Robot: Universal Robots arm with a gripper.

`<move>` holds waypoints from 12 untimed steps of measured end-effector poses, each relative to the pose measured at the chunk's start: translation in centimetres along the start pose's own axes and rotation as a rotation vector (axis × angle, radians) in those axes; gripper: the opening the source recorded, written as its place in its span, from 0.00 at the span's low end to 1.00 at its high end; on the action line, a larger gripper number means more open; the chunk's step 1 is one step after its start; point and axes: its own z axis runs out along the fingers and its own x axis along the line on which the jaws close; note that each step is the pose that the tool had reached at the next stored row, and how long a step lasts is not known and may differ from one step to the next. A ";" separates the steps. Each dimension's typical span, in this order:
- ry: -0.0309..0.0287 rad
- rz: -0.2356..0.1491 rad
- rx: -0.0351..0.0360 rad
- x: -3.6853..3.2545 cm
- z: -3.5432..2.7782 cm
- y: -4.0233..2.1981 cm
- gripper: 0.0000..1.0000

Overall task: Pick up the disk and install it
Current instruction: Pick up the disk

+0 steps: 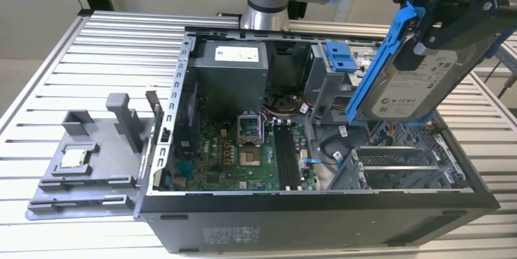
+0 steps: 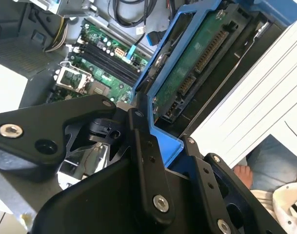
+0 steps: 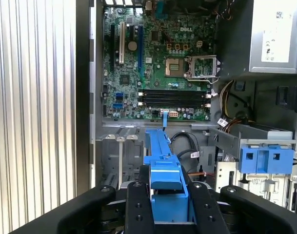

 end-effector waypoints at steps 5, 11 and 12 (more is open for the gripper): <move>-0.0001 0.003 0.0001 0.32 0.27 -0.74 0.00; -0.0001 0.008 0.0002 0.96 0.37 -1.10 0.00; -0.0001 0.009 0.0002 1.08 0.38 -1.16 0.00</move>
